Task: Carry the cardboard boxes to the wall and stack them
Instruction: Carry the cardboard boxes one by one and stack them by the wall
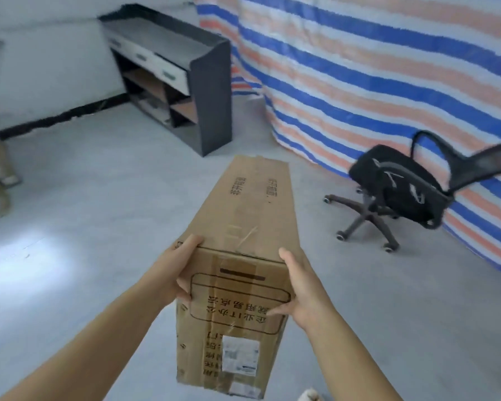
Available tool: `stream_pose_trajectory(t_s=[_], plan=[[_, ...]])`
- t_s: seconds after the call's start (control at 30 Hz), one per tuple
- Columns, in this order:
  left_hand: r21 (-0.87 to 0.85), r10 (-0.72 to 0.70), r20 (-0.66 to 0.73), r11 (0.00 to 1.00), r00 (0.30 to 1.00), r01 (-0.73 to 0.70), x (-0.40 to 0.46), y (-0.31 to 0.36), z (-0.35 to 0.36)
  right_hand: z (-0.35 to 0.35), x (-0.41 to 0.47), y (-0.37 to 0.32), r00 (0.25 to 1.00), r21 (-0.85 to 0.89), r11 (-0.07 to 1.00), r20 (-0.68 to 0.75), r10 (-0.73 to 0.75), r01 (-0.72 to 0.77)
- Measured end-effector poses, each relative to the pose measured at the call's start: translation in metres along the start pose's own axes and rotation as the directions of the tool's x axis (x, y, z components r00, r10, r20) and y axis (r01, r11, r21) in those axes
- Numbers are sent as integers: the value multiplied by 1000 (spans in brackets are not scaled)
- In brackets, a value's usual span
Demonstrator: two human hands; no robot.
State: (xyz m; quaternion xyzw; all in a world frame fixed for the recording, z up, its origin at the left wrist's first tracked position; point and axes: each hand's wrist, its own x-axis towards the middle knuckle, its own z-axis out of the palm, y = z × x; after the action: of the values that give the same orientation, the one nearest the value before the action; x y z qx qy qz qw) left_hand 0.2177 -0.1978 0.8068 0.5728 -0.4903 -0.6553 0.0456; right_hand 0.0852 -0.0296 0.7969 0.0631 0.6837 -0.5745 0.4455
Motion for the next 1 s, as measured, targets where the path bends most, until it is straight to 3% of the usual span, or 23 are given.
stream_pose_trajectory(t_s=[0.2,0.4,0.67,1.0], plan=[[-182,1,-231,982,973,-44,-19,-6,-171,170,-12,5,964,-166,985,267,-5,51],[-345,-55,-368,935,928,-81,-22,-20,-282,299,-10,4,887,-326,938,459,46,120],[-505,-154,-478,854,865,-127,25,9,-373,436,31,-17,816,-404,904,565,124,142],[-593,-205,-513,787,833,-171,152,121,-470,610,130,-110,784,-474,865,594,179,162]])
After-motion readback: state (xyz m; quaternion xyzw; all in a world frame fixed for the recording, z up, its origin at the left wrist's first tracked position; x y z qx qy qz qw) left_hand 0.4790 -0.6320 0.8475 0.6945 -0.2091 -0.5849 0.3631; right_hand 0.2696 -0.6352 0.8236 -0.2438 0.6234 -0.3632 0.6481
